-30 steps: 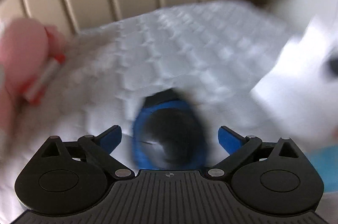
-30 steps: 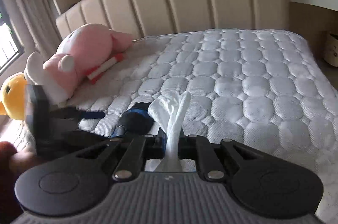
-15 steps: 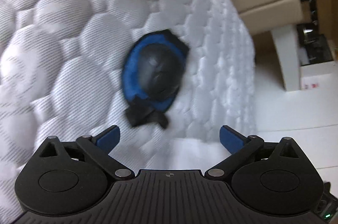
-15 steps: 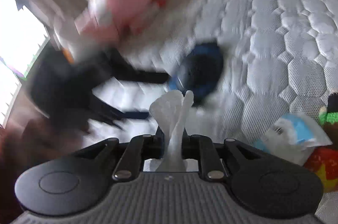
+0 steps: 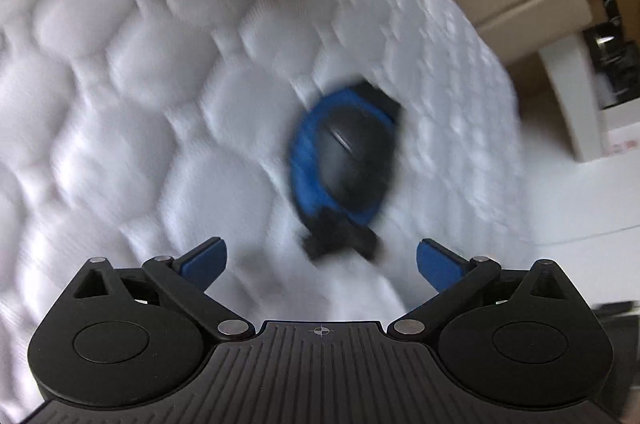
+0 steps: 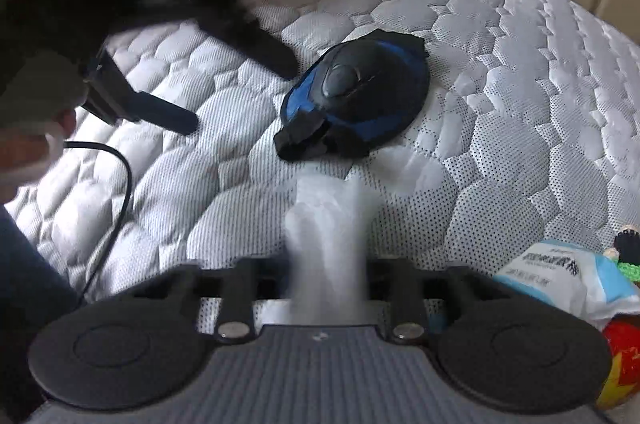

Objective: Organize soft objects
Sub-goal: 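Release the packet and grasp the blue-and-black knee pad with the left tool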

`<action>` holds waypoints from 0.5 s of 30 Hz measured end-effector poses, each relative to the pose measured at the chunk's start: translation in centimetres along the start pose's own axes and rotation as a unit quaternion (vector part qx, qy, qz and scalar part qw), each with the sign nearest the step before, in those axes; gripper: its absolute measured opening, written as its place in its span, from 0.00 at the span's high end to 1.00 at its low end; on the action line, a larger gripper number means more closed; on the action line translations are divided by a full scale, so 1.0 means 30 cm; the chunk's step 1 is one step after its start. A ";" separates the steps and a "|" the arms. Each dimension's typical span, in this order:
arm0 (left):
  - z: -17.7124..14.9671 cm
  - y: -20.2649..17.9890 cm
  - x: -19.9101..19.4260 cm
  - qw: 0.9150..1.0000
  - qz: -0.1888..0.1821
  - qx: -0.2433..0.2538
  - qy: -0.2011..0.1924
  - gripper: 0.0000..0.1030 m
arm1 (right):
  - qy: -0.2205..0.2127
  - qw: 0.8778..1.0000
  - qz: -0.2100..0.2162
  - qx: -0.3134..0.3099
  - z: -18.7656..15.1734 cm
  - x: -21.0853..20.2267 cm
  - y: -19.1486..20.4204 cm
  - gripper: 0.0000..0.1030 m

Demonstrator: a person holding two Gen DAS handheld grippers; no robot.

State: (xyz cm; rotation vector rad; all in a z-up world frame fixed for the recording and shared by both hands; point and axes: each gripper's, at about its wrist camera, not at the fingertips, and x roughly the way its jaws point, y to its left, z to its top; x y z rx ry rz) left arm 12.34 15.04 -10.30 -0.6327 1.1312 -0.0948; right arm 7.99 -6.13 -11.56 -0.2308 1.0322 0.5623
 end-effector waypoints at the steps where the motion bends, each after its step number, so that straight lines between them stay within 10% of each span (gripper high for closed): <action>1: 0.008 0.000 -0.008 1.000 0.016 0.007 -0.013 0.00 | -0.001 1.000 -0.004 -0.001 0.004 -0.011 -0.008 0.91; 10: 0.021 -0.107 0.034 0.991 0.032 0.122 -0.045 0.00 | 0.045 0.998 -0.029 0.034 -0.007 -0.124 -0.213 0.92; 15: -0.022 -0.281 0.133 0.957 0.081 0.273 -0.059 0.00 | 0.015 0.990 -0.139 0.019 0.001 -0.138 -0.308 0.91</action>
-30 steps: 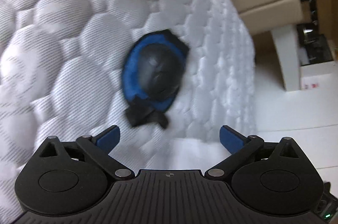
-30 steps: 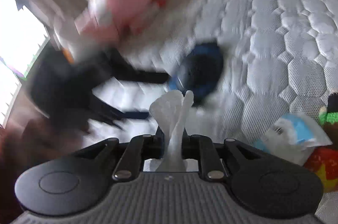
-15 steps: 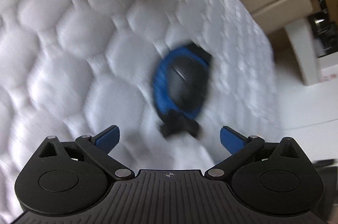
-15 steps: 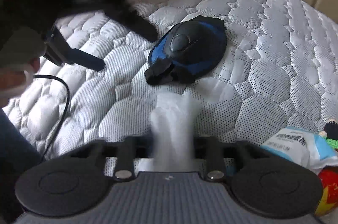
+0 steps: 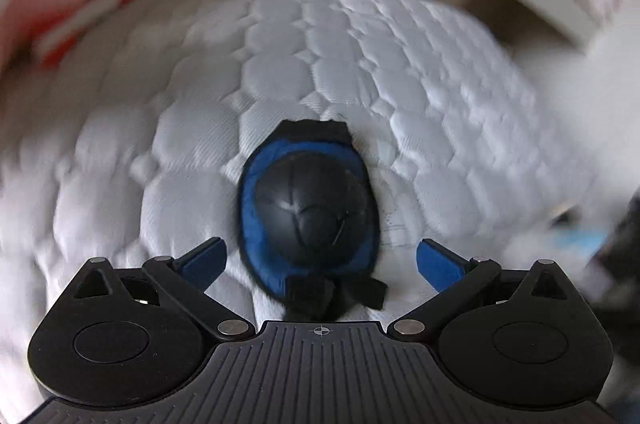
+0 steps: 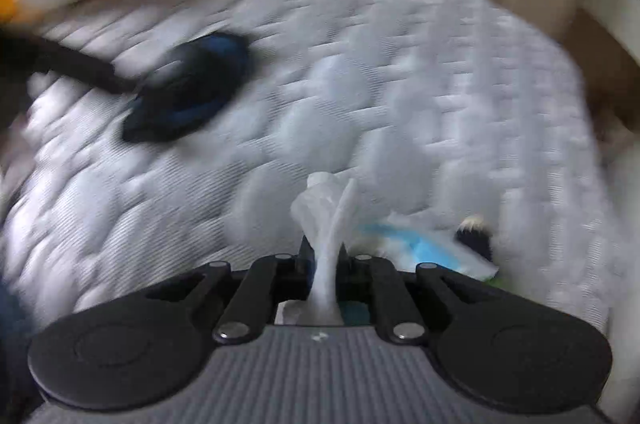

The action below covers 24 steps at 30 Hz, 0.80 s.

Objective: Organize soft objects
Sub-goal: 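Release the packet and grasp the blue-and-black knee pad with the left tool, then wipe the knee pad with the right tool's tissue while the left tool holds it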

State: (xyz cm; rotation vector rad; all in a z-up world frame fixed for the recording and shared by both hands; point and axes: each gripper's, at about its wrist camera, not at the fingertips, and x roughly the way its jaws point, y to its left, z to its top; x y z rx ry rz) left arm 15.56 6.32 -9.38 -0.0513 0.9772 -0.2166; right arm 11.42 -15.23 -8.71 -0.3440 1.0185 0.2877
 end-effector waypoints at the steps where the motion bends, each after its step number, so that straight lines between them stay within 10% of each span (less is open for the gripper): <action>1: 0.002 -0.030 0.028 0.999 0.025 0.027 0.005 0.00 | -0.011 1.000 -0.006 0.017 0.009 0.000 -0.026 0.91; 4: 0.007 -0.077 0.134 0.993 0.086 0.067 0.037 0.00 | -0.038 0.996 0.020 0.084 0.016 -0.032 -0.105 0.91; 15: 0.010 -0.140 0.174 0.982 0.035 0.184 -0.022 0.11 | -0.083 0.975 0.086 0.189 -0.005 -0.098 -0.230 0.90; 24: -0.229 -0.247 -0.016 0.920 -0.067 0.385 0.024 0.08 | -0.077 0.968 0.164 0.174 0.003 -0.089 -0.158 0.91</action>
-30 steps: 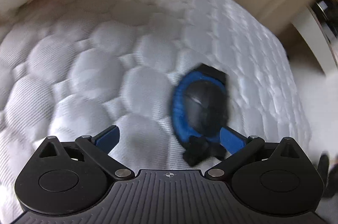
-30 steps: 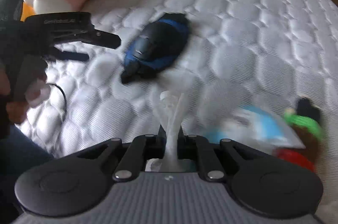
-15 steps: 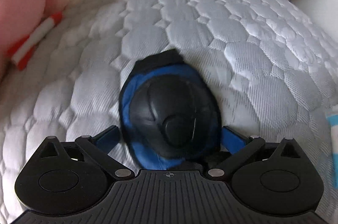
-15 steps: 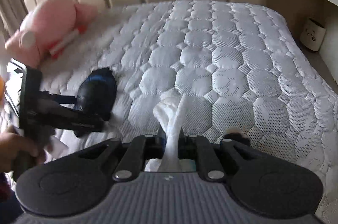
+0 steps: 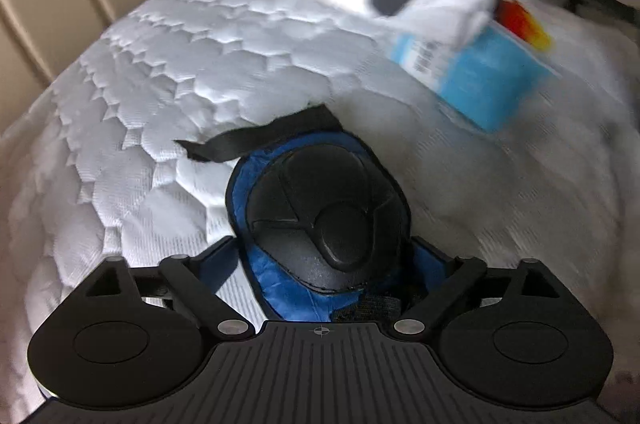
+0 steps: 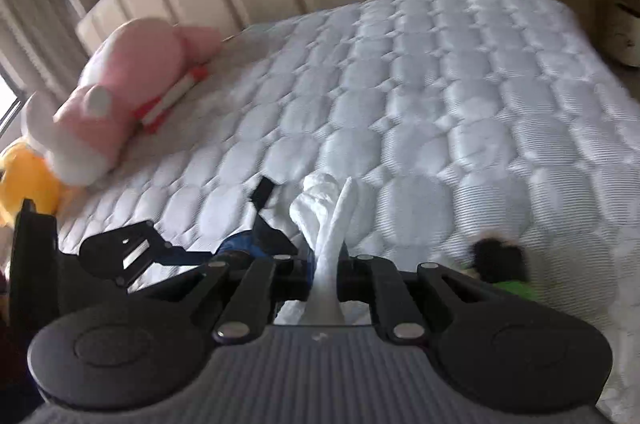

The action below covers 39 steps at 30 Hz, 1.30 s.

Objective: Organize soft objects
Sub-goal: 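Wipe the knee pad with the right tool's tissue while the left tool holds it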

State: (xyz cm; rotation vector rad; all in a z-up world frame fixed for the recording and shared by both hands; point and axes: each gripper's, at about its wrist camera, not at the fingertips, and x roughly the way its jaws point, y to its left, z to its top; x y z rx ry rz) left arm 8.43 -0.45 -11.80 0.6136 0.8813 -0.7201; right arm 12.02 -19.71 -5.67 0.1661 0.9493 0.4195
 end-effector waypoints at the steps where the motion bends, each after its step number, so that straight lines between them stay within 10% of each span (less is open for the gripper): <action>1: -0.004 -0.007 -0.020 1.000 0.002 -0.002 0.006 0.08 | 0.004 1.000 -0.001 -0.016 -0.002 0.012 0.025 0.91; 6: -0.010 0.020 -0.085 0.991 0.056 -0.101 0.062 0.03 | 0.041 0.996 0.056 -0.064 0.003 0.107 0.171 0.90; 11: -0.082 0.141 -0.072 0.958 -0.056 -0.275 0.065 0.02 | 0.074 0.992 0.061 -0.085 -0.004 0.225 0.255 0.90; 17: -0.013 0.061 0.010 0.991 -0.018 -0.130 0.009 0.02 | 0.052 0.997 0.012 -0.051 0.030 0.175 0.141 0.90; 22: 0.037 -0.019 0.039 0.998 -0.006 -0.020 -0.057 0.02 | 0.039 0.998 -0.018 -0.044 0.028 0.147 0.092 0.89; 27: 0.018 0.100 -0.096 0.988 -0.030 -0.144 -0.039 0.02 | 0.078 0.995 0.030 -0.050 0.013 0.217 0.144 0.76; 30: -0.033 0.218 -0.173 0.956 0.007 -0.291 -0.029 0.01 | 0.070 0.994 -0.001 -0.088 -0.008 0.222 0.174 0.55; 34: -0.173 0.397 -0.234 0.861 0.009 -0.506 -0.059 0.01 | 0.045 0.992 -0.029 -0.117 -0.026 0.178 0.194 0.54; 36: -0.240 0.452 -0.247 0.811 0.009 -0.581 -0.068 0.01 | 0.037 0.990 -0.037 -0.131 -0.032 0.169 0.212 0.82; 39: -0.303 0.467 -0.249 0.776 0.013 -0.628 -0.062 0.01 | 0.037 0.991 -0.017 -0.124 -0.040 0.153 0.242 0.94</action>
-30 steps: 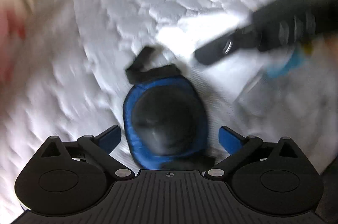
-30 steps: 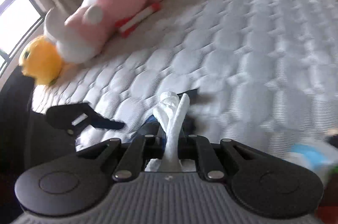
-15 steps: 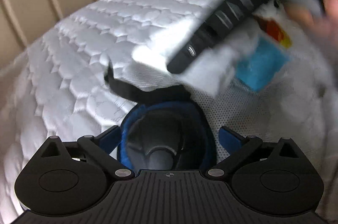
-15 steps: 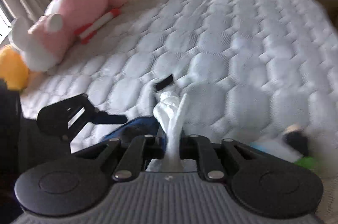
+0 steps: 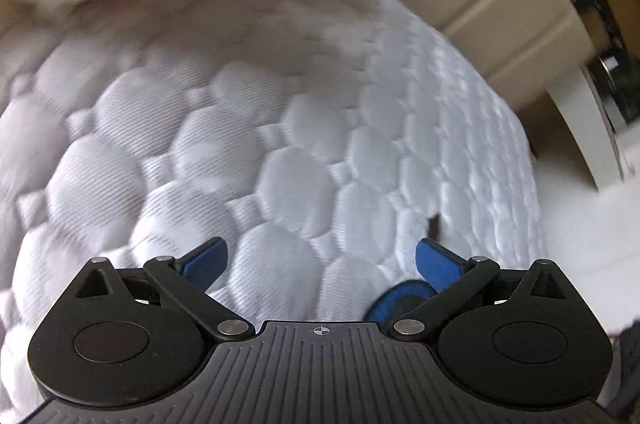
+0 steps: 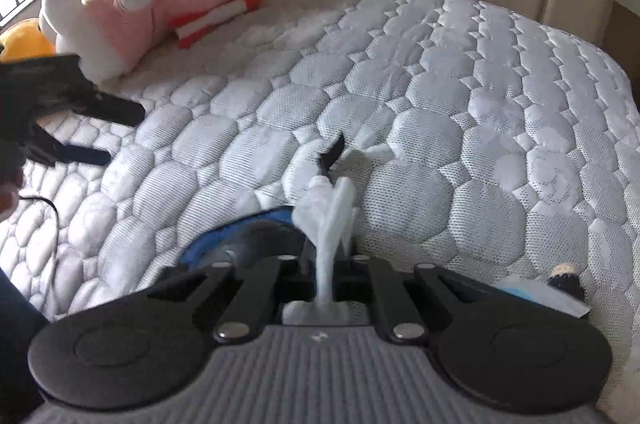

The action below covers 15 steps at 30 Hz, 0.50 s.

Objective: Organize soft objects
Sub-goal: 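Wipe the knee pad with the right tool's tissue while the left tool holds it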

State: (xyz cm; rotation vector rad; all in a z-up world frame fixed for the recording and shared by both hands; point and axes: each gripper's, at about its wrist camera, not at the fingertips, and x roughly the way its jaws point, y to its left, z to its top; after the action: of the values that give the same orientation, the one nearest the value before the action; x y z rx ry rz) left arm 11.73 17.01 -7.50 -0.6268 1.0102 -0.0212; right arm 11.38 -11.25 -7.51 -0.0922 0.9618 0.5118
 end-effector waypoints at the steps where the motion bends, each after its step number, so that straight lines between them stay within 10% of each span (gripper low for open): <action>1: 0.002 0.007 0.000 1.000 -0.001 -0.009 0.001 0.01 | 0.000 0.999 0.033 0.015 0.002 -0.005 0.008 0.94; 6: 0.012 -0.004 0.061 0.999 -0.007 -0.010 0.030 0.00 | 0.031 0.985 0.164 0.043 -0.006 0.022 0.100 0.93; 10: -0.011 0.036 0.068 0.998 -0.015 -0.009 0.059 0.00 | 0.081 0.990 0.114 -0.033 -0.069 0.098 0.188 0.93; 15: -0.016 0.053 0.073 0.998 -0.010 -0.023 0.063 0.00 | 0.034 0.996 0.082 -0.009 0.004 0.054 0.119 0.93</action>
State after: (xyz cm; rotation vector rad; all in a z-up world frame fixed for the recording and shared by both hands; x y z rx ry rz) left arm 12.14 17.44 -10.19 -0.6840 1.1290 -0.0551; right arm 10.59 -7.49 -8.22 -0.0470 1.0376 0.6721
